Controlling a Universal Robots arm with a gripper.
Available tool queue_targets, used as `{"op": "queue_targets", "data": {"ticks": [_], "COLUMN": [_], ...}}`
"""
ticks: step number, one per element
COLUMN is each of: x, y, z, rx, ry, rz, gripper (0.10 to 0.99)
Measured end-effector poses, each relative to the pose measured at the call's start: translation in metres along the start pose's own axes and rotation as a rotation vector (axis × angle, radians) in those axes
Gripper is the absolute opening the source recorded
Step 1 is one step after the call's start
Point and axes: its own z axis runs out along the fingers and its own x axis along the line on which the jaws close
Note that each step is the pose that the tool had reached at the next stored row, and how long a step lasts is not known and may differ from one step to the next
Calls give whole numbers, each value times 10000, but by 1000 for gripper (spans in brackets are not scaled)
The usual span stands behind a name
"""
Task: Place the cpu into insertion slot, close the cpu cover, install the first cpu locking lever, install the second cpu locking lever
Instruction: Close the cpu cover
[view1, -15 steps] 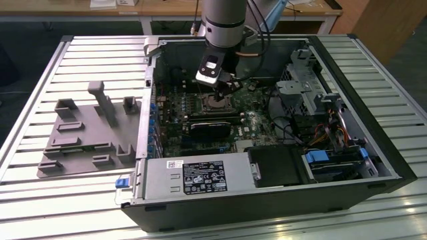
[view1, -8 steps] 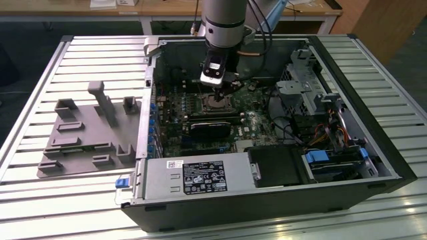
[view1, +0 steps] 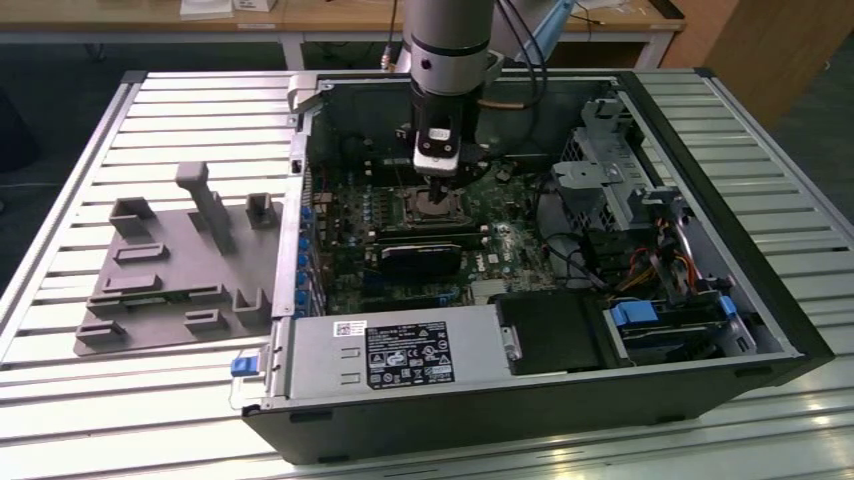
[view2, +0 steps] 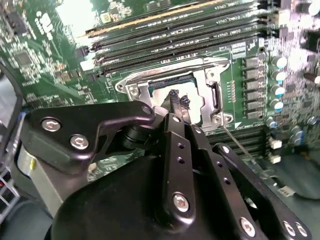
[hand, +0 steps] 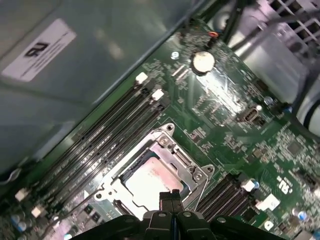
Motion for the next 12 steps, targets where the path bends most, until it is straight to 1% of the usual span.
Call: {"op": "queue_targets", "data": {"ticks": [4, 12], "x": [0, 0], "y": [0, 0], "z": [1, 1], "rx": [-10, -29], "ry": [11, 29], "rz": [-703, -1922], "gripper": [102, 102]}}
